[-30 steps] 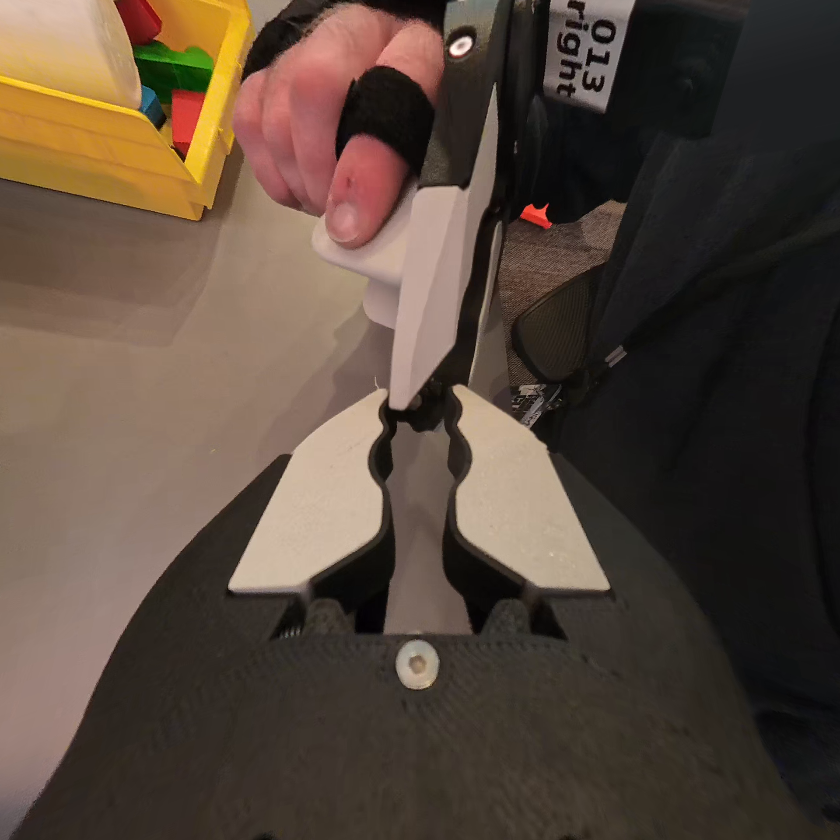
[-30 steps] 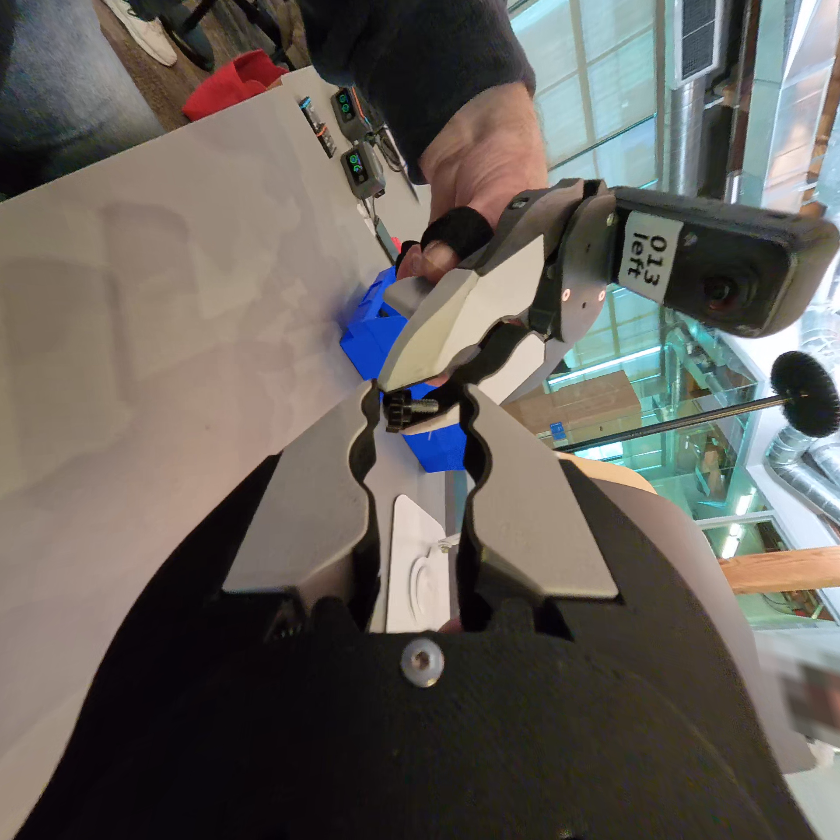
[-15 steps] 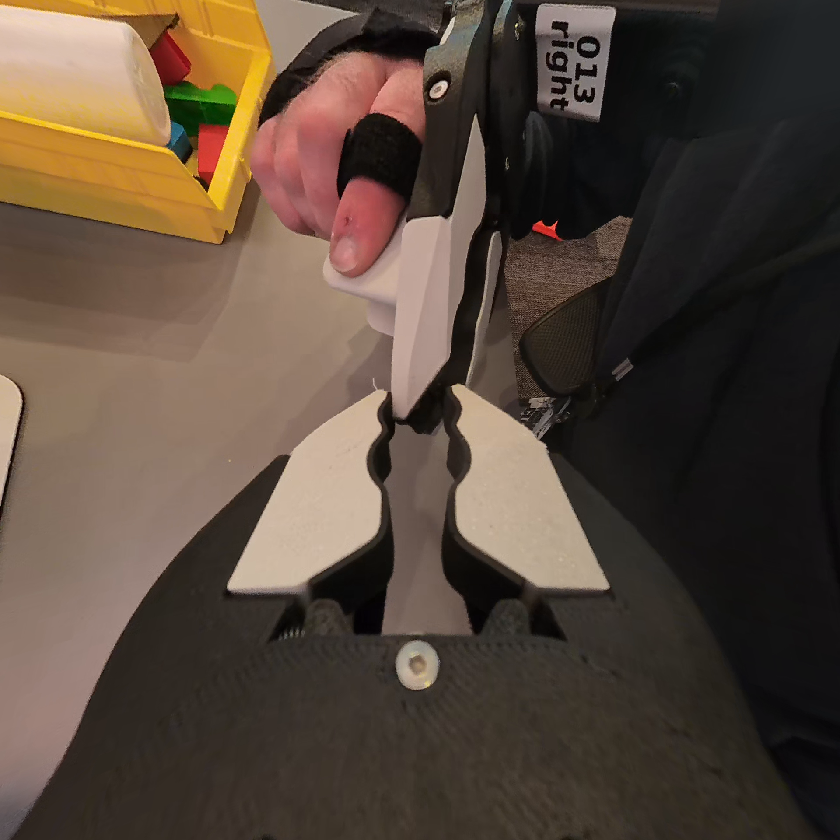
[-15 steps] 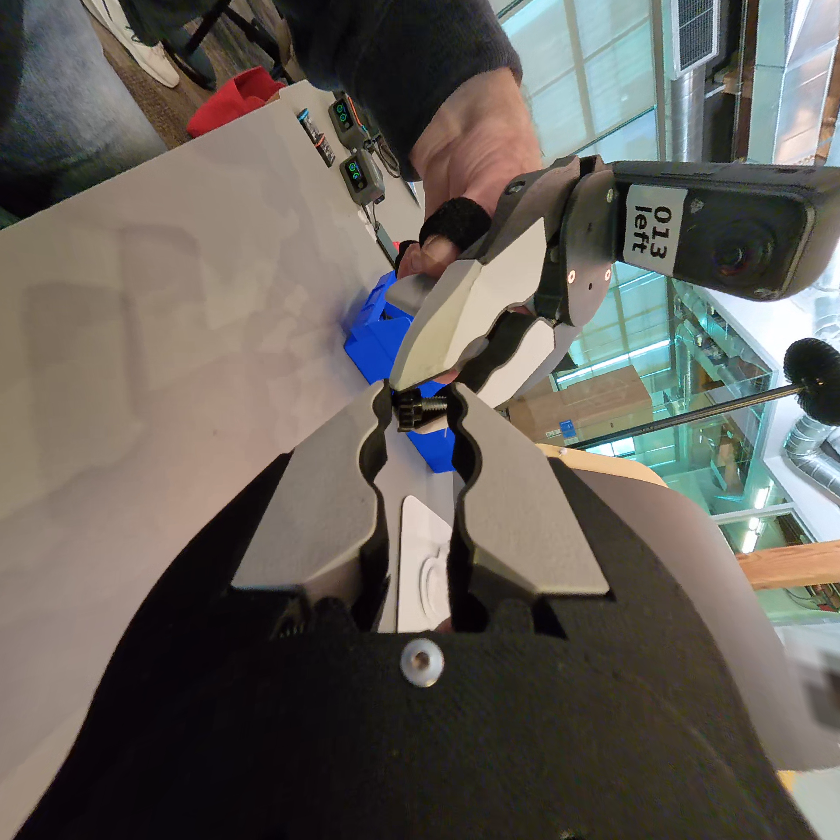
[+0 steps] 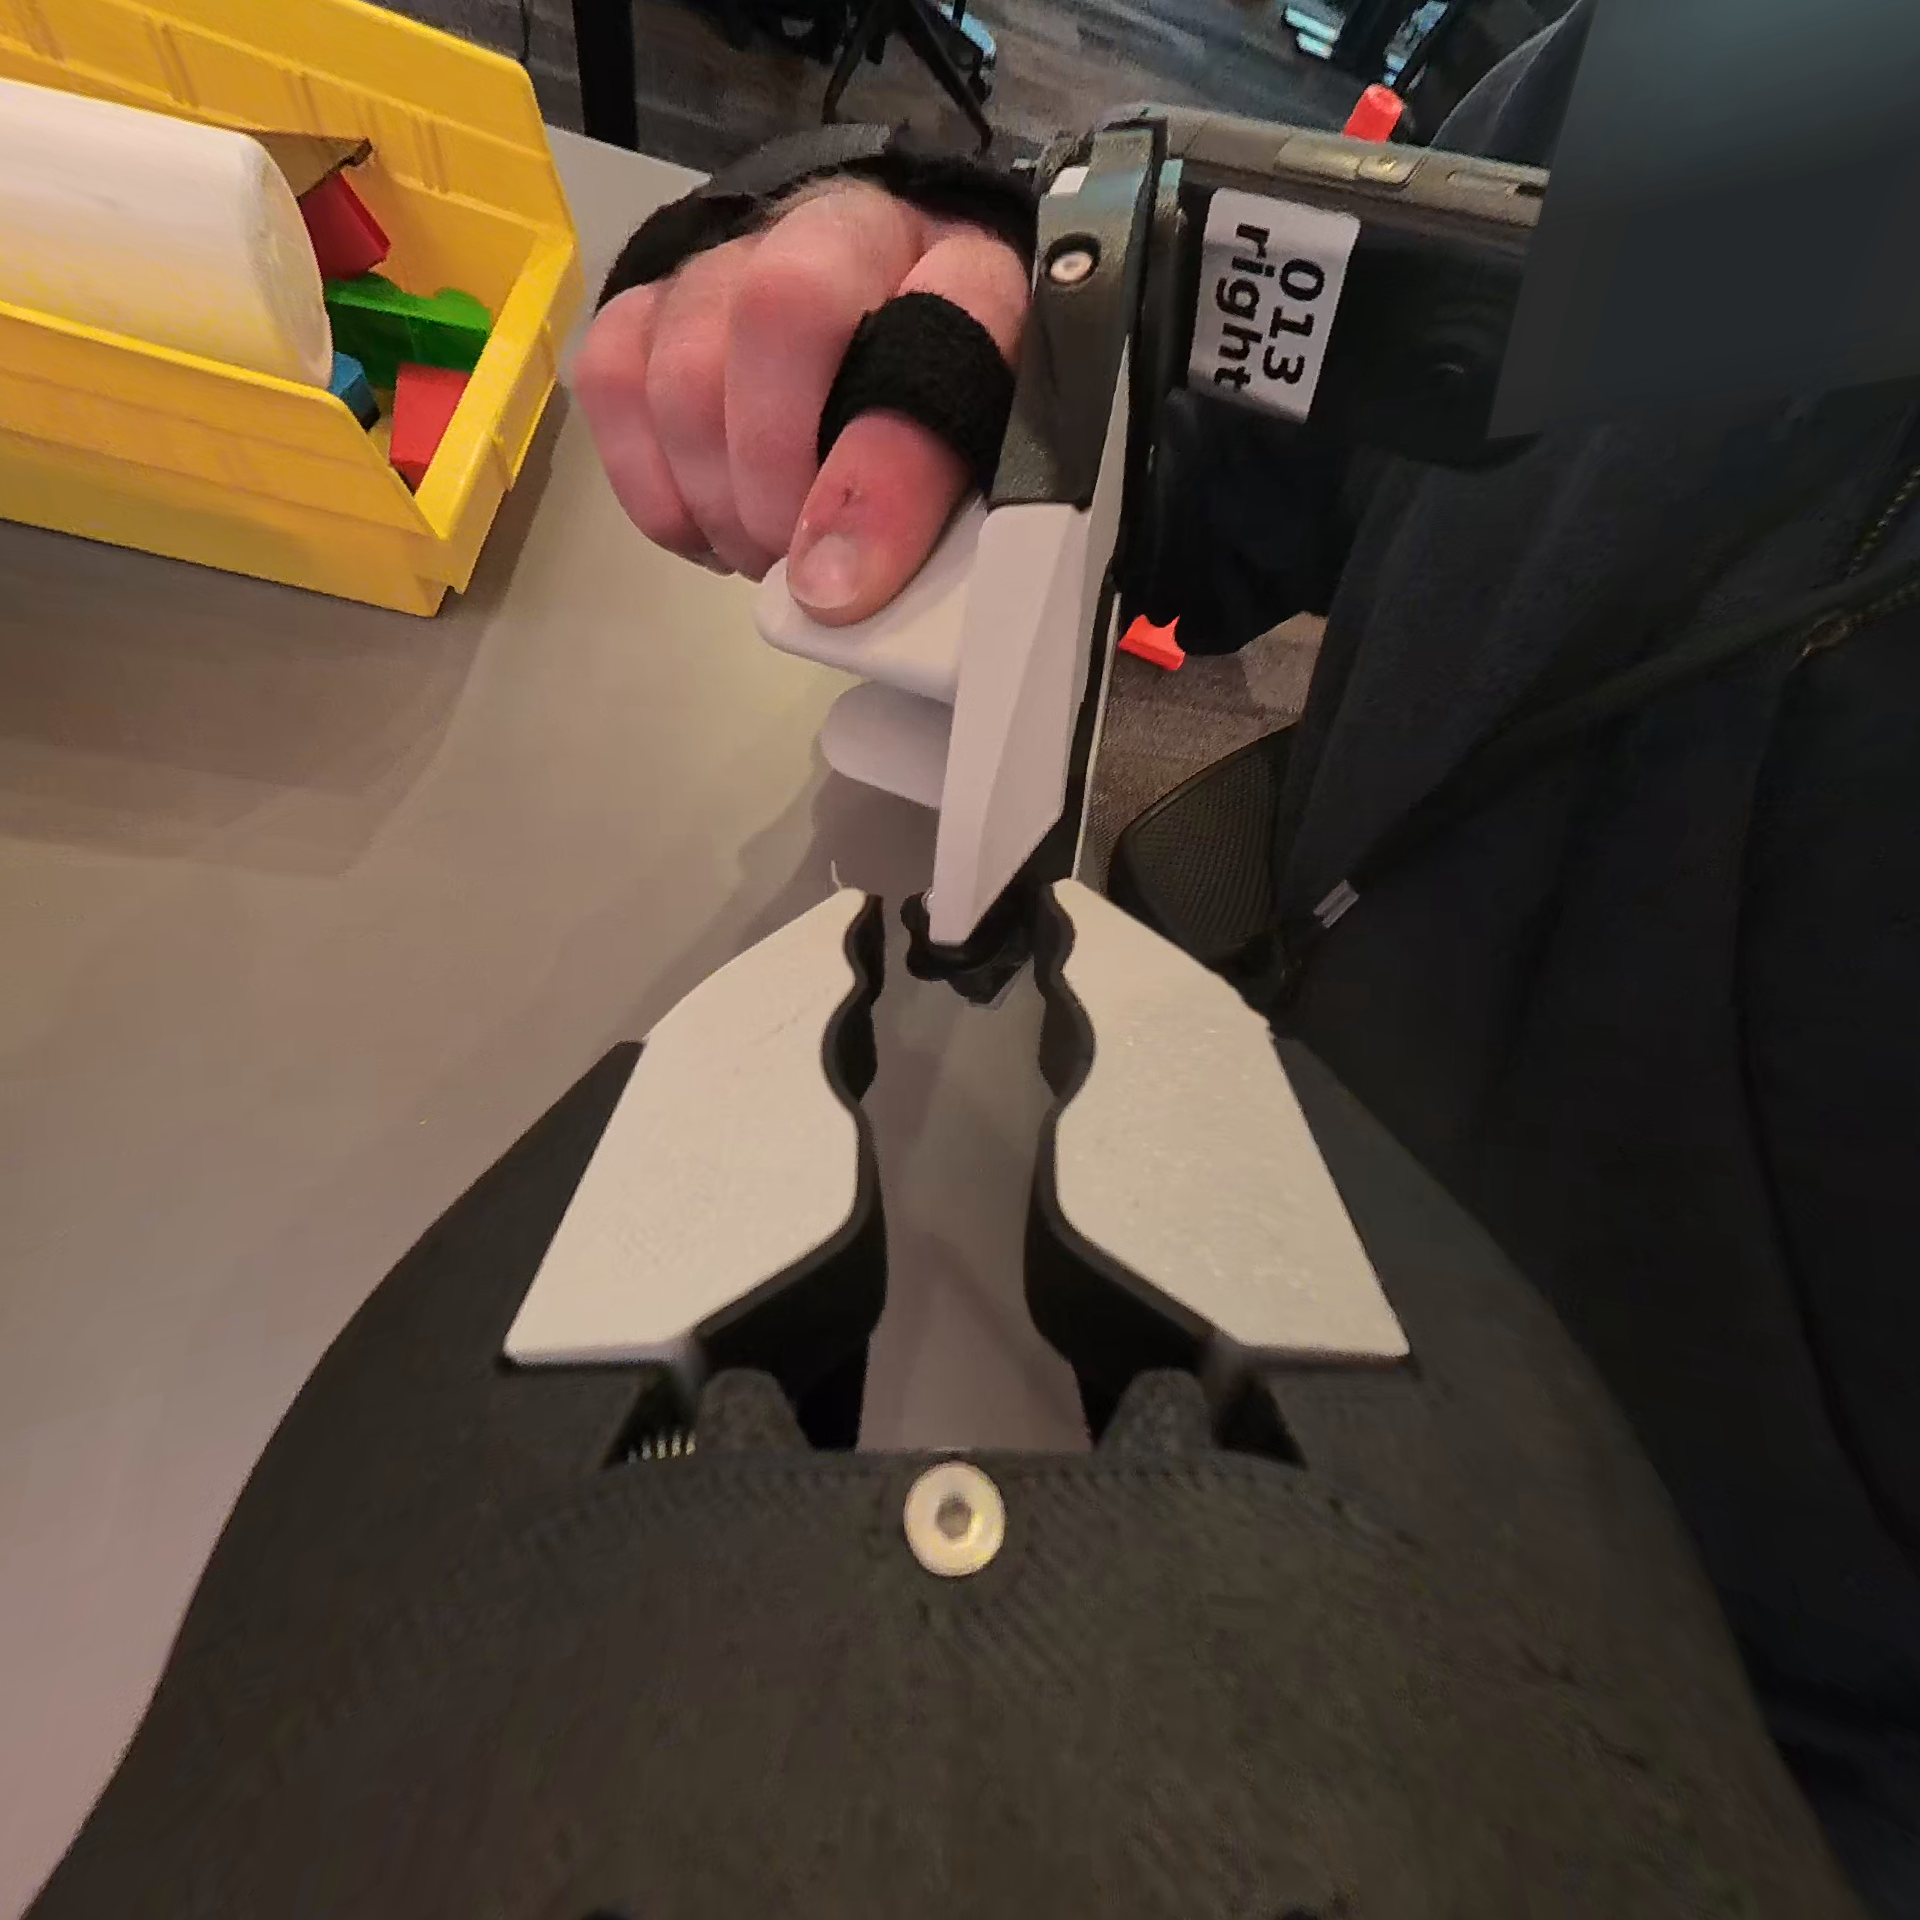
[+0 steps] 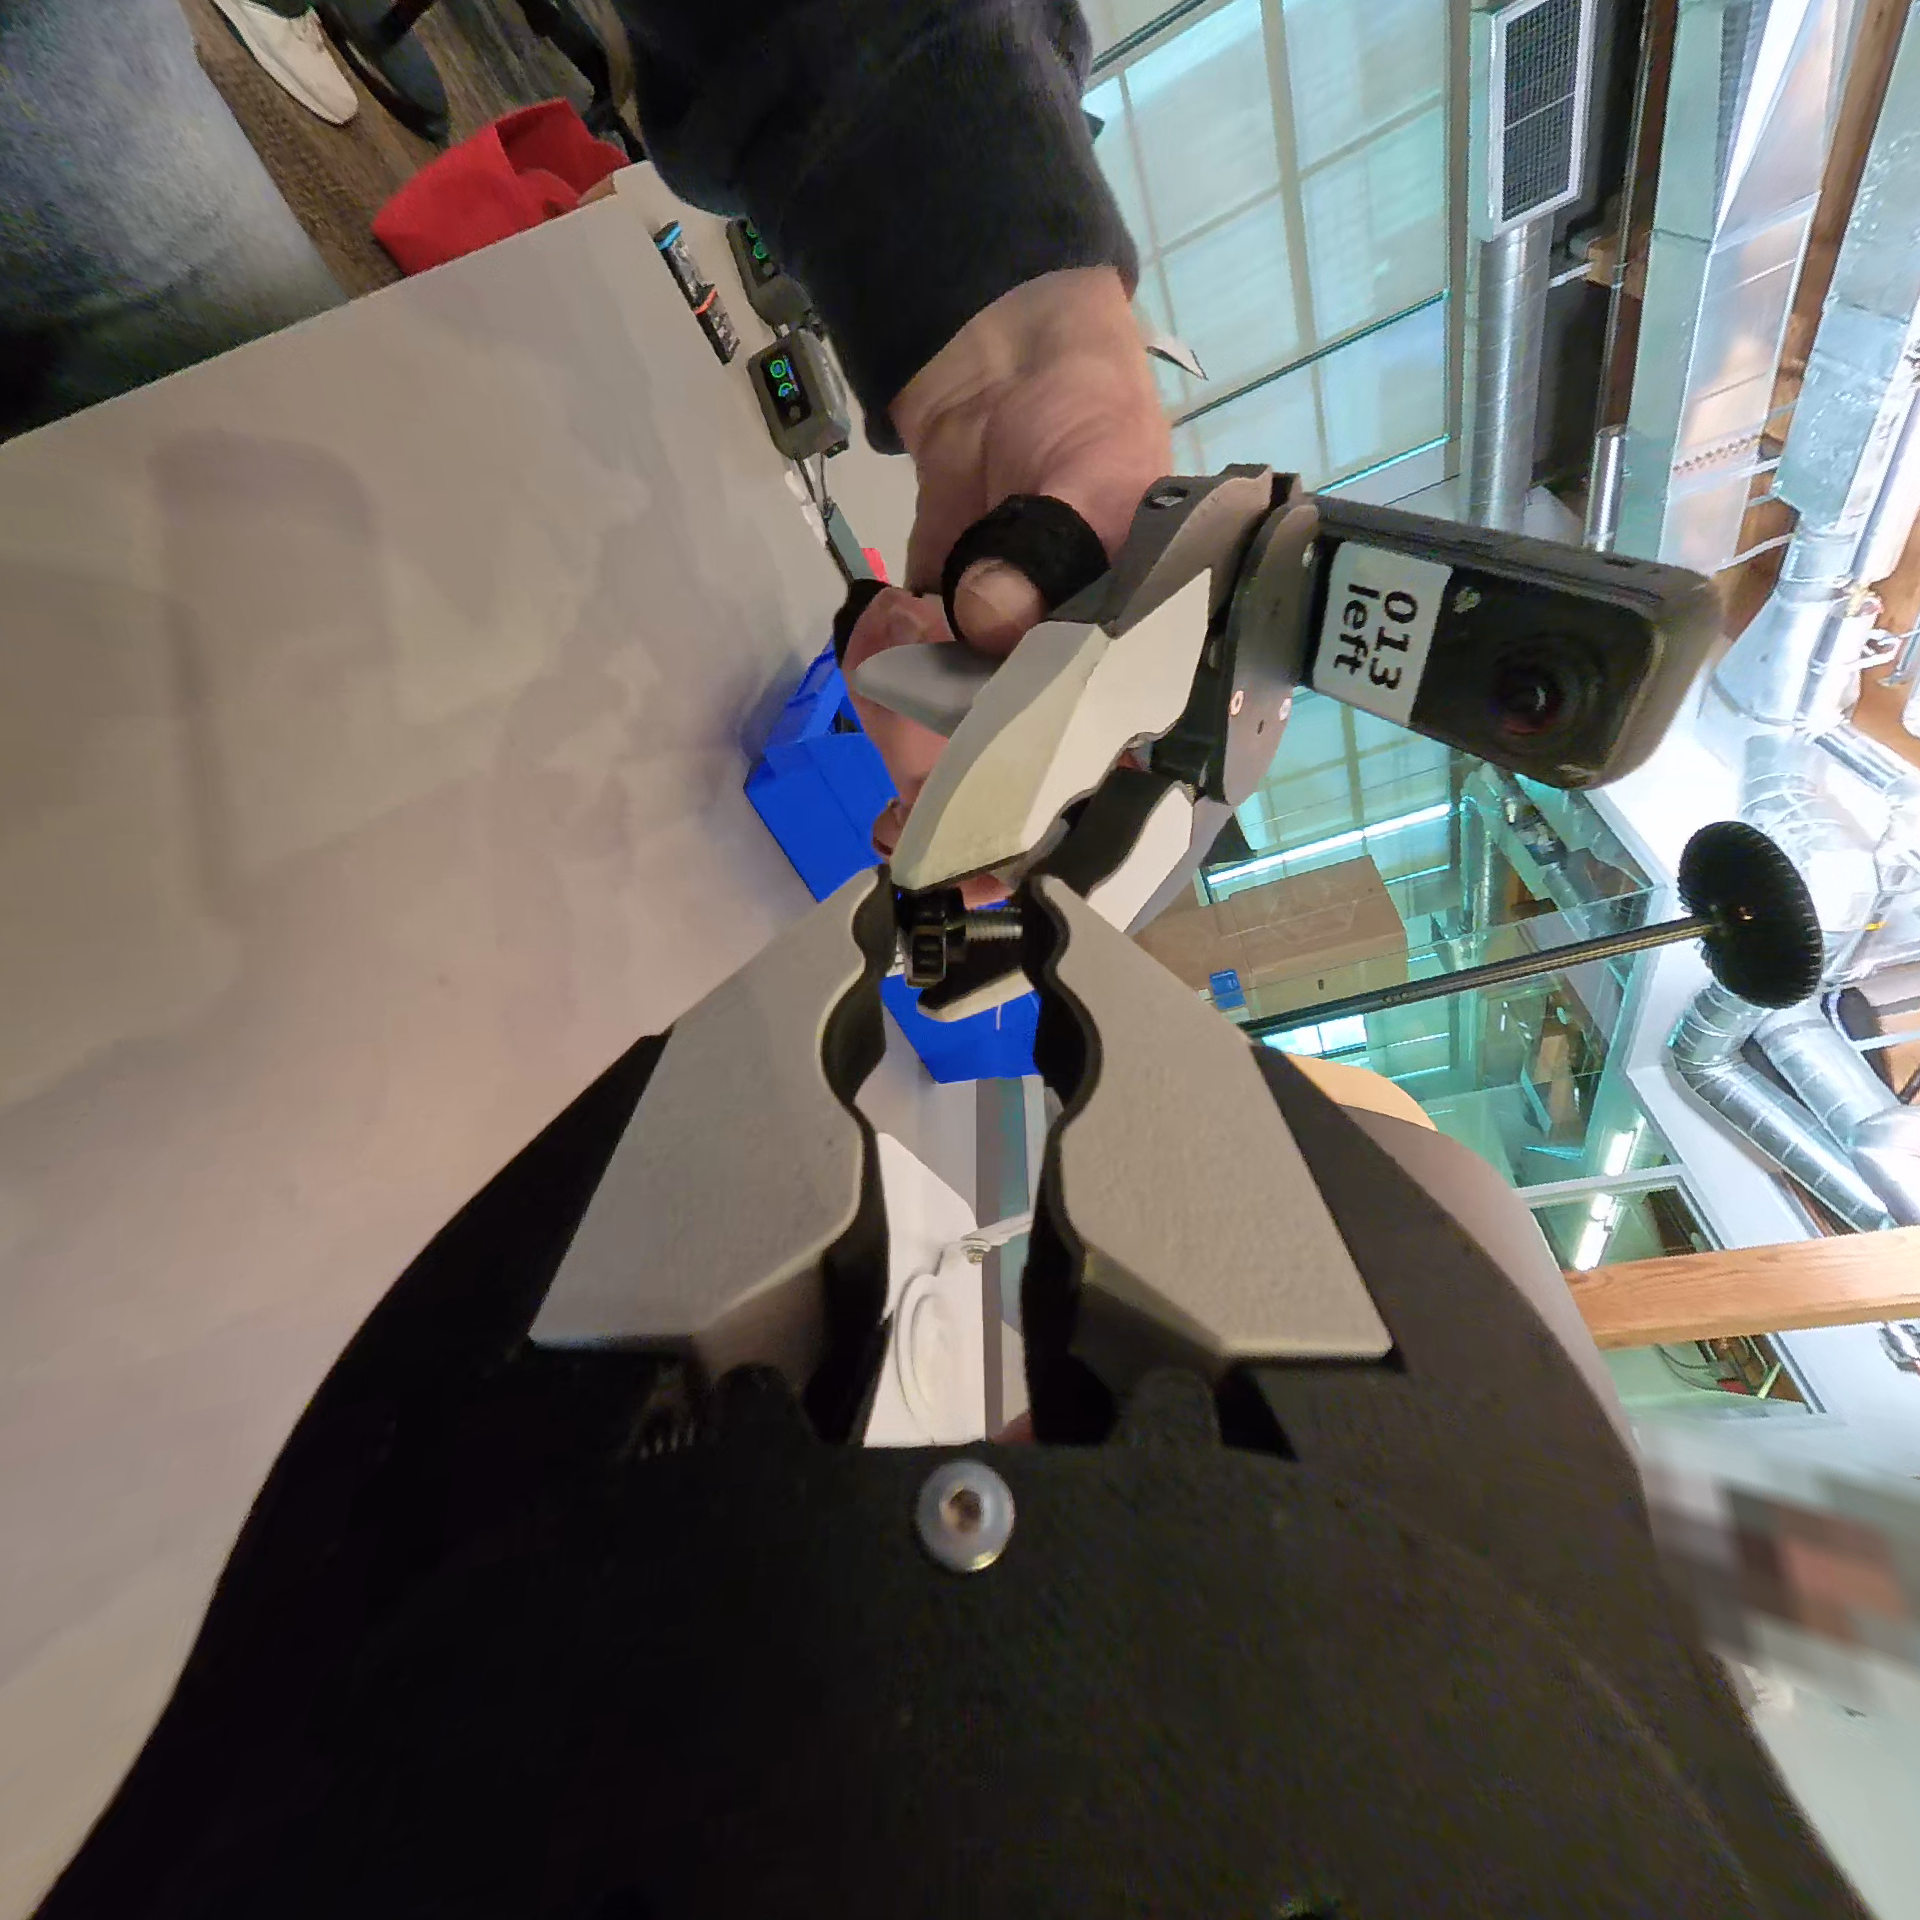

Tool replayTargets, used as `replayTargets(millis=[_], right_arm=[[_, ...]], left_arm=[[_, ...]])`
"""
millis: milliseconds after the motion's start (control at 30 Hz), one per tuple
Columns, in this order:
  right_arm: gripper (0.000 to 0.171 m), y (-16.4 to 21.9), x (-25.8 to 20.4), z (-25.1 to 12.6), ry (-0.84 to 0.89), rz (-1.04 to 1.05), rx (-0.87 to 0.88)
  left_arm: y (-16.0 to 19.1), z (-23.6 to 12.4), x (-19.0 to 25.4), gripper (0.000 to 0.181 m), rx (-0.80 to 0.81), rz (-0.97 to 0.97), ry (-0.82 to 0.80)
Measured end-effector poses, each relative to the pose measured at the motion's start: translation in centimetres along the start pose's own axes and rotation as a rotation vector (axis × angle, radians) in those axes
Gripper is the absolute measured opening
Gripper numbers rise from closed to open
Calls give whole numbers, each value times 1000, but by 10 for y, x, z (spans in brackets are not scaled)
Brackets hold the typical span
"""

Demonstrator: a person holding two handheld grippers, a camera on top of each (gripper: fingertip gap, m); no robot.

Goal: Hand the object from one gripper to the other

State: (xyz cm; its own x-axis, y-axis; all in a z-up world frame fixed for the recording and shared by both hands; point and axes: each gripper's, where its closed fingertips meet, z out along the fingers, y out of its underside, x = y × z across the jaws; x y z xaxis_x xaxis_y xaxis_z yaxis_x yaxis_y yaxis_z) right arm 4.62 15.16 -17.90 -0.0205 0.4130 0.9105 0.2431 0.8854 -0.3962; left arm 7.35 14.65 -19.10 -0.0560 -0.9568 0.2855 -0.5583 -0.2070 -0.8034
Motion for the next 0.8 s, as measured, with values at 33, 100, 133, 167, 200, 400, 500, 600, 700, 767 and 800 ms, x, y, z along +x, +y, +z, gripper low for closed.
replayTargets(millis=[33,100,133,167,200,400,500,600,700,767,800], right_arm=[[21,0,2,0,13,-1,0],[21,0,6,-1,48,-6,-5],[21,1,9,-1,70,-14,-13],[20,2,12,-2,91,-21,-22],[20,2,15,-3,115,-23,-27],[20,2,29,-7,248,3,-29],[20,0,34,-9,309,1,-31],[21,-4,36,-10,355,20,-17],[20,-7,39,-11,402,27,-14],[20,-8,39,-10,425,26,-19],[21,-9,39,-10,436,23,-22]], left_arm=[[-1,0,1,27,16,-6,6],[-5,-1,1,27,64,-18,15],[-7,-2,2,28,94,-28,25],[-8,-2,3,32,126,-38,39],[-10,-3,2,34,166,-47,41],[-26,-15,0,38,522,-161,70],[-32,-20,-3,37,676,-216,85],[-34,-19,-3,37,749,-248,117],[-38,-15,3,37,779,-243,153],[-41,-13,6,35,789,-233,154],[-43,-13,7,33,804,-227,159]])
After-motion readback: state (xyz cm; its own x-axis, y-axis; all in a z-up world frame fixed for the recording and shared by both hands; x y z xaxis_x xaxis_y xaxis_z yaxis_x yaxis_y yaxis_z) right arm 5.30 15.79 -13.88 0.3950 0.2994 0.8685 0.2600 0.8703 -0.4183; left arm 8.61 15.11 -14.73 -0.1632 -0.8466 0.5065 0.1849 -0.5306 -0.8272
